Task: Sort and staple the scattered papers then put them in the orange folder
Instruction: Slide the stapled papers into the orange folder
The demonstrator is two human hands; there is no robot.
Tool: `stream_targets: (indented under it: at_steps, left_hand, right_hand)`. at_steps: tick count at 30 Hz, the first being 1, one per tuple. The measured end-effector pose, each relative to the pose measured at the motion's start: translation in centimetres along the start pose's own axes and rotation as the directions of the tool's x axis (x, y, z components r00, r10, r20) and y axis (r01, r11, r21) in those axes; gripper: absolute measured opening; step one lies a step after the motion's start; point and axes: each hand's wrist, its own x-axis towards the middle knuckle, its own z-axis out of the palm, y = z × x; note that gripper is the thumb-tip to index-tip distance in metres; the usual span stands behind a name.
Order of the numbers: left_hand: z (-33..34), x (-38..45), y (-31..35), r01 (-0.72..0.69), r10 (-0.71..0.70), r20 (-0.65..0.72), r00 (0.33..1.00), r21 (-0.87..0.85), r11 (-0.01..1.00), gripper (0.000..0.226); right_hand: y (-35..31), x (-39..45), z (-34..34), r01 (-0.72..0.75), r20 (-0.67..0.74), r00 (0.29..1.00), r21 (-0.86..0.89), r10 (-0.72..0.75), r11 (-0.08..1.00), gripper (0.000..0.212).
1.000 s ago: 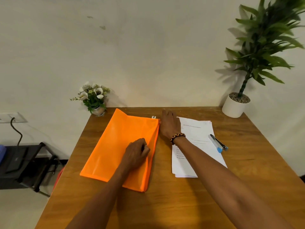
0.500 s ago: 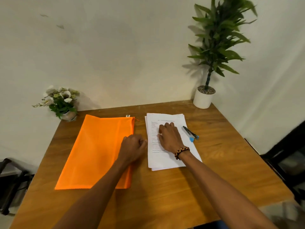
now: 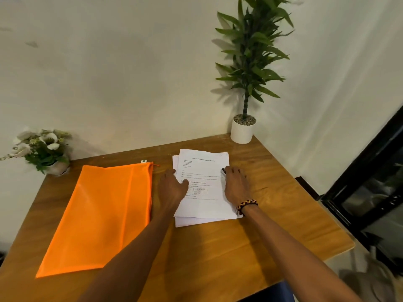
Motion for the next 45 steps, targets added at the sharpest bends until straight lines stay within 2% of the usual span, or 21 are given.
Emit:
stream_targets:
  at_steps: [5, 9, 10, 12, 14, 17, 20, 22, 24, 27, 30, 33, 35, 37, 38, 39, 42, 45]
  left_hand:
    - [1.0, 0.4, -0.7, 0.114, -0.114, -0.017, 0.993, 0.008, 0.993, 0.056]
    - [1.2, 0.0, -0.2, 0.057, -0.055, -0.061, 0.997, 0.030, 0.998, 0.053]
    - [1.3, 0.0, -0.2, 0.080, -0.078, -0.054, 0.995, 0.039, 0.996, 0.053]
    - [2.1, 0.9, -0.7, 0.196, -0.196, -0.013, 0.980, 0.013, 0.980, 0.055]
    - [4.5, 3.7, -3.4, 0.333, -0.332, 0.034, 0.943, -0.064, 0.941, 0.047]
    - [5.2, 5.7, -4.9, 0.409, -0.401, 0.082, 0.912, -0.136, 0.902, 0.048]
    - [5.8, 6.6, -5.9, 0.392, -0.378, 0.120, 0.918, -0.137, 0.910, 0.063]
    - [4.5, 4.7, -3.9, 0.342, -0.332, 0.097, 0.938, -0.113, 0.933, 0.067]
    - [2.0, 1.6, -0.5, 0.232, -0.230, 0.051, 0.972, -0.048, 0.971, 0.052]
    - [-0.4, -0.9, 2.2, 0.212, -0.199, 0.081, 0.977, -0.200, 0.957, 0.033]
    - [-0.4, -0.7, 2.1, 0.227, -0.220, 0.058, 0.974, -0.298, 0.927, 0.027]
    - [0.5, -0.1, 0.9, 0.189, -0.185, 0.040, 0.982, -0.277, 0.942, 0.029]
    - [3.1, 2.3, -2.9, 0.170, -0.167, 0.033, 0.985, -0.242, 0.955, 0.048]
    - [6.2, 5.2, -7.0, 0.147, -0.154, -0.021, 0.988, -0.208, 0.967, 0.078]
    - [6.4, 5.6, -7.4, 0.154, -0.165, -0.039, 0.986, -0.198, 0.968, 0.085]
    - [5.3, 4.7, -6.4, 0.152, -0.162, -0.035, 0.986, -0.201, 0.968, 0.082]
    - [0.6, 0.3, -1.2, 0.094, -0.089, 0.031, 0.996, -0.344, 0.934, 0.042]
    - [-1.5, -1.3, 0.4, 0.082, -0.043, 0.091, 0.995, -0.493, 0.866, 0.039]
  right_hand:
    - [0.4, 0.0, 0.2, 0.009, -0.039, 0.999, 0.070, -0.007, 0.997, 0.040]
    - [0.3, -0.4, 0.6, 0.029, -0.052, 0.998, 0.075, -0.025, 0.997, 0.038]
    - [0.2, -0.6, 0.7, 0.034, -0.059, 0.998, 0.073, -0.030, 0.997, 0.038]
    - [0.1, -0.9, 1.0, 0.034, -0.073, 0.997, 0.067, -0.029, 0.997, 0.038]
    - [0.0, -1.1, 1.0, 0.028, -0.089, 0.996, 0.054, -0.023, 0.998, 0.036]
    - [0.0, -1.2, 1.1, 0.035, -0.097, 0.995, 0.034, -0.031, 0.999, 0.034]
    - [-0.1, -1.3, 1.0, 0.021, -0.103, 0.995, 0.042, -0.017, 0.999, 0.033]
    - [-0.2, -1.4, 0.9, 0.019, -0.114, 0.993, 0.054, -0.012, 0.998, 0.033]
    - [-0.2, -1.4, 0.9, 0.011, -0.120, 0.993, 0.069, -0.003, 0.998, 0.032]
    - [0.1, -0.9, 0.8, -0.133, -0.136, 0.980, 0.106, 0.147, 0.985, 0.030]
    - [0.9, -0.2, 0.2, -0.288, -0.132, 0.946, 0.070, 0.295, 0.955, 0.032]
    - [1.9, 0.3, -0.2, -0.338, -0.109, 0.935, 0.022, 0.339, 0.941, 0.038]
    - [2.3, 0.3, -0.2, -0.338, -0.134, 0.932, 0.025, 0.338, 0.941, 0.030]
    - [2.3, 0.2, -0.2, -0.328, -0.184, 0.926, 0.031, 0.328, 0.944, 0.024]
    - [2.2, 0.1, -0.3, -0.322, -0.210, 0.923, 0.033, 0.322, 0.946, 0.023]
    - [2.1, 0.1, -0.4, -0.308, -0.229, 0.923, 0.036, 0.308, 0.951, 0.022]
    - [1.3, 0.2, -1.1, -0.205, -0.243, 0.946, 0.063, 0.214, 0.977, 0.023]
    - [0.2, 0.9, -1.2, -0.079, -0.157, 0.981, 0.191, 0.110, 0.978, 0.032]
